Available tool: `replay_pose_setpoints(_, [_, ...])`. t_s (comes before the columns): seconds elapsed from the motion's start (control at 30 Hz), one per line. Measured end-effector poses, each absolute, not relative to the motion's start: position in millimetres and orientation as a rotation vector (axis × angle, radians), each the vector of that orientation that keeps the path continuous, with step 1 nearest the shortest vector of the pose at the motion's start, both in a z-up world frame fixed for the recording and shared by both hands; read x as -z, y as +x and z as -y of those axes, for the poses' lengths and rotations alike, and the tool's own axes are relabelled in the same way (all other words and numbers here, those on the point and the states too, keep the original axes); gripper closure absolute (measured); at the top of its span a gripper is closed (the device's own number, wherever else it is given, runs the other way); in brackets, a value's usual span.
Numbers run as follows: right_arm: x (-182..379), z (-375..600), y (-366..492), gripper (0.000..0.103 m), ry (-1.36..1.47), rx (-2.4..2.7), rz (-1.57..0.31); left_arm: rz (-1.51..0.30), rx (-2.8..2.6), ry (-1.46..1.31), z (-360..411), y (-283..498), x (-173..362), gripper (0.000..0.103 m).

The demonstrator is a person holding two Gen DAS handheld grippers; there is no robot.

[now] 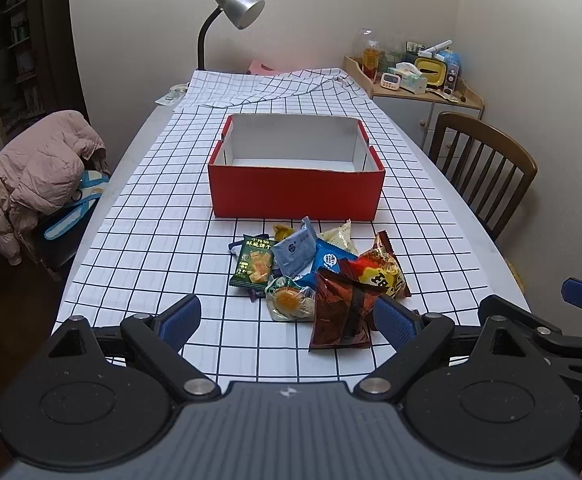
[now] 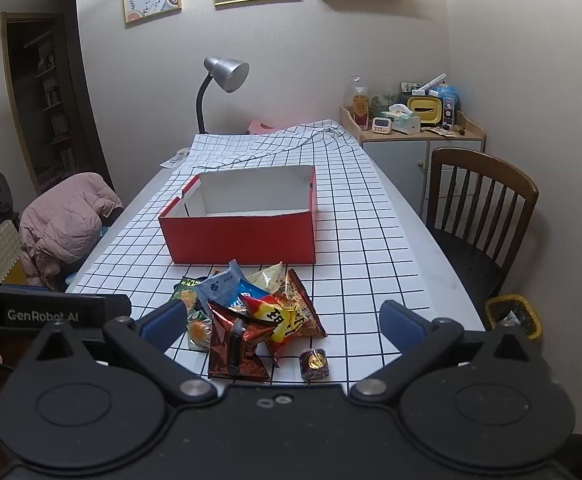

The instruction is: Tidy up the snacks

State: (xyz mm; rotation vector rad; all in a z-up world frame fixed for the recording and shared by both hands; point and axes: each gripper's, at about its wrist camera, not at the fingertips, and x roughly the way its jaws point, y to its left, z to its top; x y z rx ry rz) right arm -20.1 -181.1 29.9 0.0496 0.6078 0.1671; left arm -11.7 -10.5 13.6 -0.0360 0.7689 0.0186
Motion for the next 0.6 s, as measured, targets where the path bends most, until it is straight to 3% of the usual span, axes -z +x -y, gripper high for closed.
replay_pose_setpoints(0.6, [-29.4, 178.9, -20.7, 0.000, 0.052, -0.200, -0.589, -0.759, -0.028, -0.036, 10.6, -11.0, -15.4, 0.009])
